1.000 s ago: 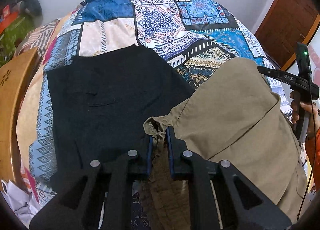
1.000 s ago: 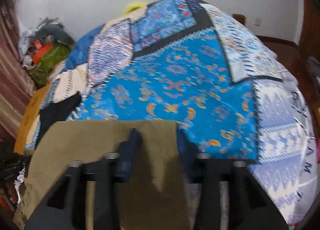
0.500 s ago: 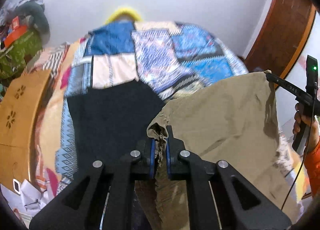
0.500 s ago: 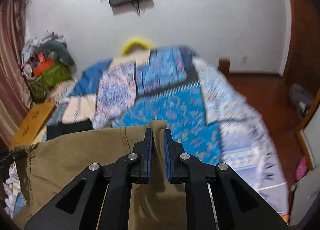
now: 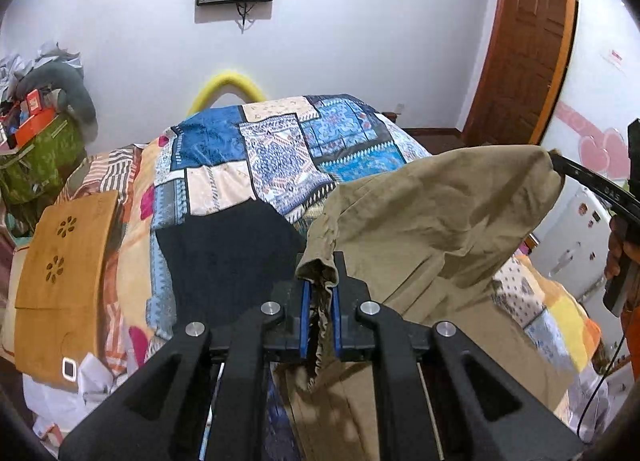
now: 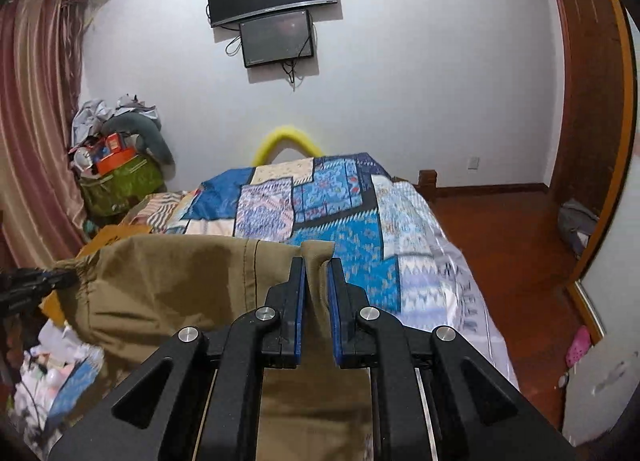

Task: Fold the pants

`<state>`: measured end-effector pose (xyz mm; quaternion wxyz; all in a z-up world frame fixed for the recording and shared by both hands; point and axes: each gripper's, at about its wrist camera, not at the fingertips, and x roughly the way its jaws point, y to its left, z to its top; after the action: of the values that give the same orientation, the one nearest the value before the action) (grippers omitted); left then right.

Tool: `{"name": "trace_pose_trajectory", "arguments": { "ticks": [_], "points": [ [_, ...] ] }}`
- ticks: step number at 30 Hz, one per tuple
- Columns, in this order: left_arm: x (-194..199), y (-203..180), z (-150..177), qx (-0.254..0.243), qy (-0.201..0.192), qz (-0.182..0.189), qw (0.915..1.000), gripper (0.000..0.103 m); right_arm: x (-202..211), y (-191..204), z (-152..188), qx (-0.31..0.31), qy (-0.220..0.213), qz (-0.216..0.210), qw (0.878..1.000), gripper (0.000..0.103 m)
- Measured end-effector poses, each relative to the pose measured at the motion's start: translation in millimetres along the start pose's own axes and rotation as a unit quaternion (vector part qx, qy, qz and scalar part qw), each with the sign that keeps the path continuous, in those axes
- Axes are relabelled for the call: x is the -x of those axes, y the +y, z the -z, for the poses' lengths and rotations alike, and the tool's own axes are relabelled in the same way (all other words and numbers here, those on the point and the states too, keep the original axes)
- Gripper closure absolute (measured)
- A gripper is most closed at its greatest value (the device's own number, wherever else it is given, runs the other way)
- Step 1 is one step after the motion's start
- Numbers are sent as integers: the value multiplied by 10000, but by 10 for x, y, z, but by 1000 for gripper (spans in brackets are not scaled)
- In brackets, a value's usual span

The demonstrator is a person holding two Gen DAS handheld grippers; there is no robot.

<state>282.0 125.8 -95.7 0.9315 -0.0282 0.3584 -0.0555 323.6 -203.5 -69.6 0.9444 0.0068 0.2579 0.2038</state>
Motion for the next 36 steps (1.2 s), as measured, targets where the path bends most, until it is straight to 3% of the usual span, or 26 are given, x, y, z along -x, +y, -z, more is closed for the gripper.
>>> {"name": "trace_pose_trajectory", "arguments": {
  "ticks": [8, 19, 25, 32, 35, 36],
  "points": [
    [216, -162, 603, -191, 288, 165, 9993, 94, 348, -45, 584, -218, 404, -89, 9989, 94],
    [396, -249, 1359, -349, 478, 15, 9982, 84, 576, -4, 1493, -456, 1092, -156, 9928, 92],
    [471, -244, 1639, -391, 649, -178, 9970, 83, 744, 84, 1836, -438, 1287, -20, 9907, 87],
    [596, -128, 1823, -260, 788, -540, 9951, 79, 968, 170, 1964, -405, 1302, 96, 9906, 87],
    [737, -132, 1768, -305, 646, -669, 9952, 64, 1074, 219, 1909, -341, 1156, 63, 9927, 86],
    [794, -149, 1732, -321, 544, -691, 9956, 50, 1111, 244, 1882, -328, 1082, 36, 9936, 84]
  ]
}}
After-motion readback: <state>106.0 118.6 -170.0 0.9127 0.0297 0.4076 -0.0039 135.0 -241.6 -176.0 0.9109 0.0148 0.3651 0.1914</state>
